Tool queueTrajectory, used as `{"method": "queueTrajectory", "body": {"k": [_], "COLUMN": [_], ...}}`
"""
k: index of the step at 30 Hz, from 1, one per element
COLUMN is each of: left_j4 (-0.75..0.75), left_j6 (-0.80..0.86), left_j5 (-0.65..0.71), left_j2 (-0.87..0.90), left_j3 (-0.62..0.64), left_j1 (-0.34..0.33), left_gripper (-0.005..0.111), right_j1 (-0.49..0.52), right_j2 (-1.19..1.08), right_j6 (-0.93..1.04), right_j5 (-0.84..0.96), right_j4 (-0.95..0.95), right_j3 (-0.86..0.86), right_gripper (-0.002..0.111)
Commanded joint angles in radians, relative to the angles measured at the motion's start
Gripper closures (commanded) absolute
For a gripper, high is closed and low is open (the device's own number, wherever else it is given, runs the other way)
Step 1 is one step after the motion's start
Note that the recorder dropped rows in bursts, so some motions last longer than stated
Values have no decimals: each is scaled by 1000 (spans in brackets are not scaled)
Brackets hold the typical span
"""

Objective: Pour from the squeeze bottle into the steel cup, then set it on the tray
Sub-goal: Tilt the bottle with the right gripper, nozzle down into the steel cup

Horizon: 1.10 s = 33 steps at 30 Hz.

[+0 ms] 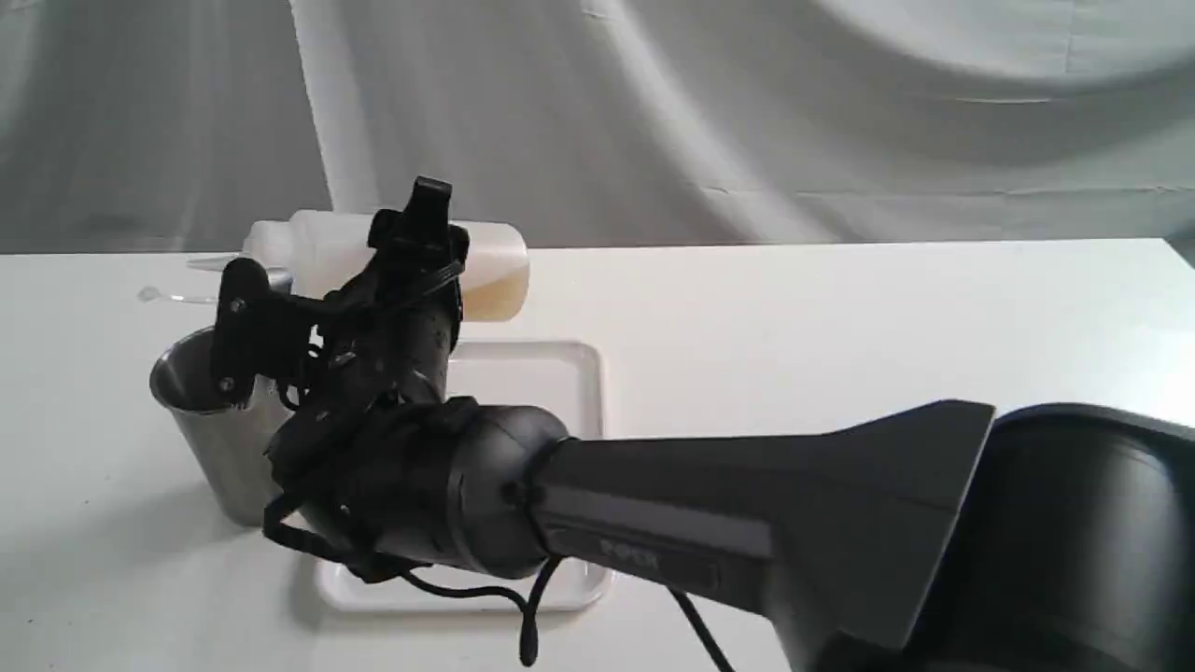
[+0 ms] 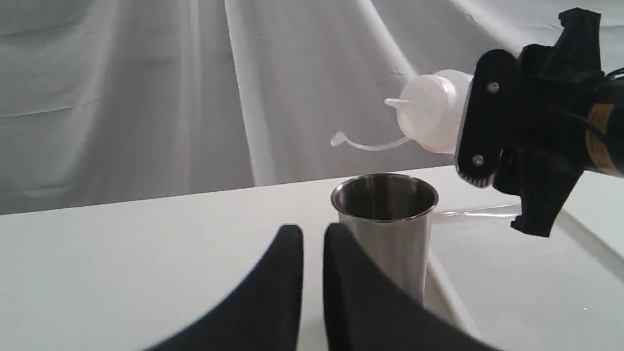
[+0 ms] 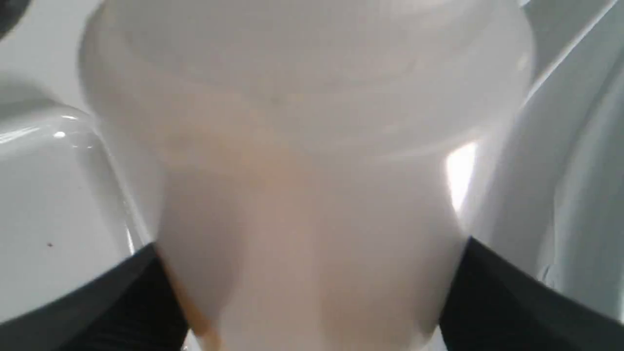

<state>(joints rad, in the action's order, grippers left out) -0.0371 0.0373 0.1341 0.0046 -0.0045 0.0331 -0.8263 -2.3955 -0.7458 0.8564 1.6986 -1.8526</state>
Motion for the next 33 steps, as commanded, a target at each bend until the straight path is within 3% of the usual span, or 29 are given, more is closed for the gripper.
{"method": "queueTrajectory", "body": {"k": [1, 33], "left_j4": [-3, -3], "left_j6": [-2, -2], "left_j5": [-2, -2], "left_j2": [-5, -5], "left_j3": [4, 4], "left_j1": [5, 5], "left_gripper": [98, 98], "right_j1": [-2, -2], "right_j2": [15, 17], "right_j6": [31, 356], "right_j5": [47, 124], "right_j4": [46, 46], "right_j3": [-10, -10], "right_gripper": [53, 53]}}
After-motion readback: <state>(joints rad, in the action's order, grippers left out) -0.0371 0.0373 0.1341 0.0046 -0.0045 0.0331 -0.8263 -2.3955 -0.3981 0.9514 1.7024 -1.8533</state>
